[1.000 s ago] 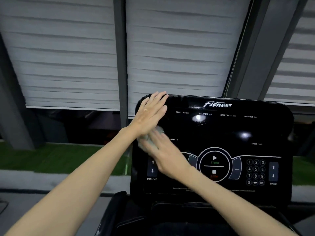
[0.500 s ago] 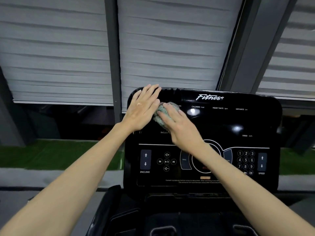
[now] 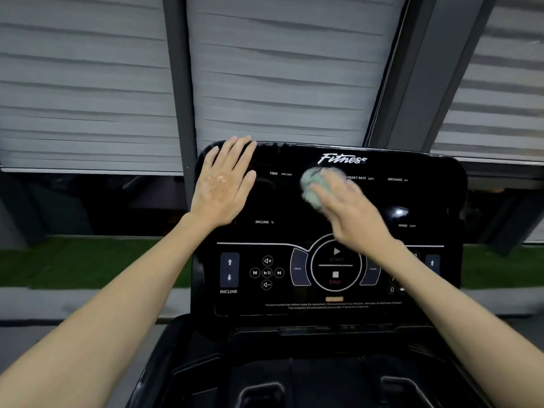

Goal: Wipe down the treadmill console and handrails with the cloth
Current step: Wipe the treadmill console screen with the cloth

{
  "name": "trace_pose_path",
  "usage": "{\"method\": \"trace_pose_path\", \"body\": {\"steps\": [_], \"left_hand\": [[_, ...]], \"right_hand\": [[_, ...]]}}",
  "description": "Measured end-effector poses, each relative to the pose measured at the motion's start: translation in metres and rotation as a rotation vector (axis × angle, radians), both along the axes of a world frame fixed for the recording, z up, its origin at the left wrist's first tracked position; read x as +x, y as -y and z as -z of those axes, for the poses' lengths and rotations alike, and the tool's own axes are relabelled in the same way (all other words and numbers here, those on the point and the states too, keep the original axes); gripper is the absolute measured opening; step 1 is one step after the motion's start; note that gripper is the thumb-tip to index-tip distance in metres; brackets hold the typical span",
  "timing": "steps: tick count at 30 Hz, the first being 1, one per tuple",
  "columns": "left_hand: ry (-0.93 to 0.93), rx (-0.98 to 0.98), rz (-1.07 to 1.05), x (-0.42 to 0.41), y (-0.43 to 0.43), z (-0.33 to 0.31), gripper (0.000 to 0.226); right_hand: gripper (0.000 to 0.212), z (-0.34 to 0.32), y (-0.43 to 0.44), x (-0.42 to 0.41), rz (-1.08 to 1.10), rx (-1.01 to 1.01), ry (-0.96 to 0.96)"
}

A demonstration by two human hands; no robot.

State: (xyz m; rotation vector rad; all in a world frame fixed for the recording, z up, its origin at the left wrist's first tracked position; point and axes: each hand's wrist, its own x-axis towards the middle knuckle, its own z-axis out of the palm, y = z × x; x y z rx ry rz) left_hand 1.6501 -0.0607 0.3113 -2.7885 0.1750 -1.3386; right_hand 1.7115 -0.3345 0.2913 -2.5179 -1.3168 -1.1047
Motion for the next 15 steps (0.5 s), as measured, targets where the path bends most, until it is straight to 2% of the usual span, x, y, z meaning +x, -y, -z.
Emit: {"method": "trace_pose_path", "body": {"steps": [2,4,5,7,9,11,12,15], "left_hand": [[0.023,-0.005,-0.015,0.001,0.002,0.001,0.051],[0.04,-0.011,-0.022,0.001,0.003,0.001,0.051],[0.046,-0.013,-0.022,0.002,0.004,0.001,0.051],[0.057,-0.016,-0.013,0.003,0.004,0.001,0.051],[0.061,-0.013,-0.01,0.003,0.003,0.002,0.05],[0.066,-0.012,-0.011,0.003,0.003,0.003,0.05],[0.071,-0.016,-0.007,0.003,0.003,0.003,0.05],[0.089,-0.039,0.013,0.002,0.005,0.002,0.049]], "right_hand": [[0.052,-0.001,-0.005,-0.004,0.059,0.211,-0.029],[0.041,0.024,-0.014,-0.024,-0.071,0.202,-0.038],[0.038,0.047,-0.015,-0.035,-0.178,0.084,-0.044],[0.048,0.097,-0.005,-0.06,-0.33,-0.228,-0.073],[0.072,0.124,0.015,-0.074,-0.34,-0.525,-0.029],[0.088,0.111,0.026,-0.066,-0.324,-0.66,-0.007],[0.087,0.094,0.025,-0.057,-0.308,-0.635,0.002],[0.075,0.032,0.032,-0.016,-0.134,-0.292,-0.001]]}}
